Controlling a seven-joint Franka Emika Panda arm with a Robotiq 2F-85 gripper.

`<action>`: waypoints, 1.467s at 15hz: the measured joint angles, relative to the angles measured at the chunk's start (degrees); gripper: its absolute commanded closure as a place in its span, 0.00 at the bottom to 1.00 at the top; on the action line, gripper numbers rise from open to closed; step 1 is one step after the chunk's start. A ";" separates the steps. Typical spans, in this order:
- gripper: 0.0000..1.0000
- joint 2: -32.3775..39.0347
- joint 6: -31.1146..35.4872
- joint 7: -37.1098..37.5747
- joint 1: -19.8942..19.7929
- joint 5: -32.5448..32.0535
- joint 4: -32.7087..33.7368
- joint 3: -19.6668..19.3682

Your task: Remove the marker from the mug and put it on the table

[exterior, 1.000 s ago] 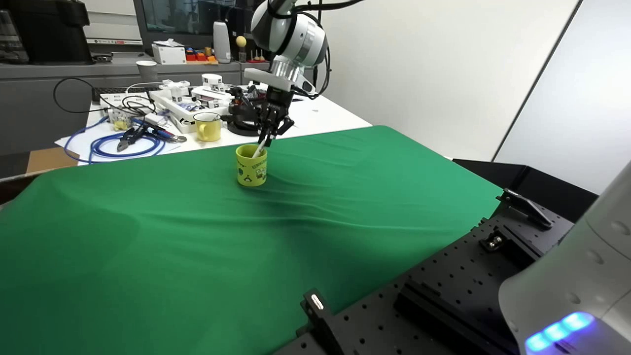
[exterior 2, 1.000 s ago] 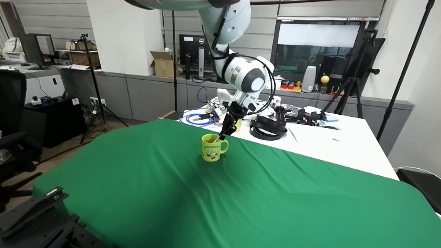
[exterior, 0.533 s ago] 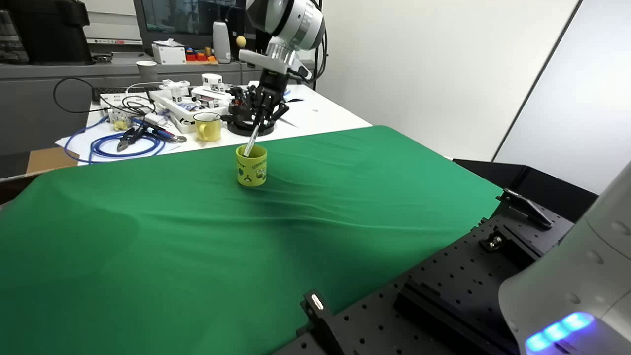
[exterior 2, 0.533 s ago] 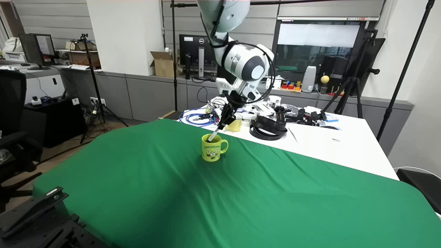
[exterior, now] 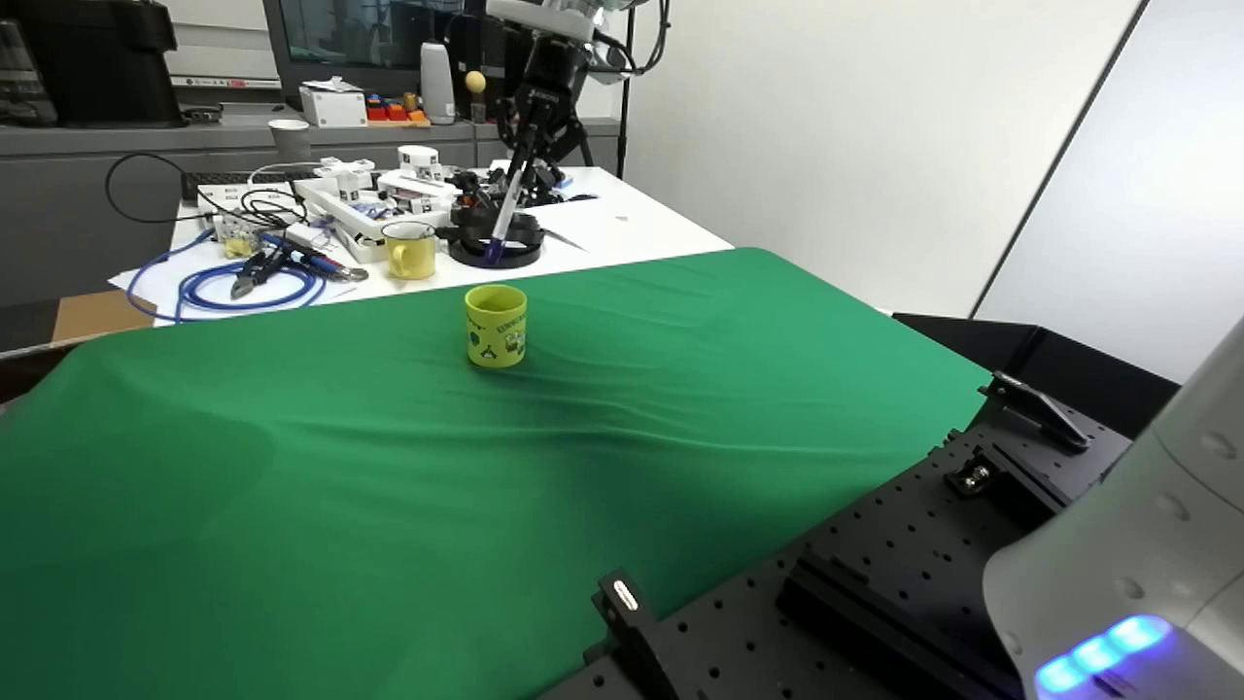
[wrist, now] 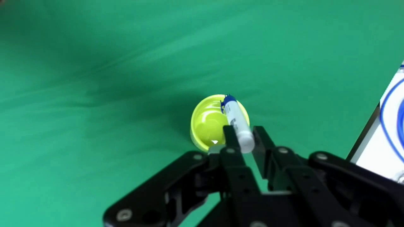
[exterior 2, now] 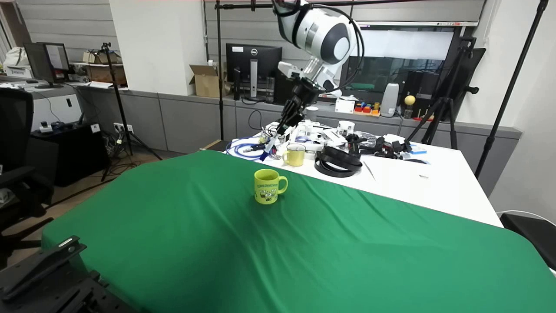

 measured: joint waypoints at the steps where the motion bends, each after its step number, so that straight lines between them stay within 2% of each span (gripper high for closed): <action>1: 0.95 -0.60 -2.09 -0.06 -1.02 0.06 0.00 -0.29; 9: 0.95 0.74 -18.52 -1.90 -12.48 2.27 -1.59 -5.30; 13: 0.95 4.70 -21.63 -5.13 -16.68 2.27 -1.77 -8.24; 17: 0.95 9.39 -23.78 -12.08 -19.32 2.13 -1.07 -9.07; 22: 0.95 15.08 -25.96 -16.51 -19.61 1.99 1.35 -9.29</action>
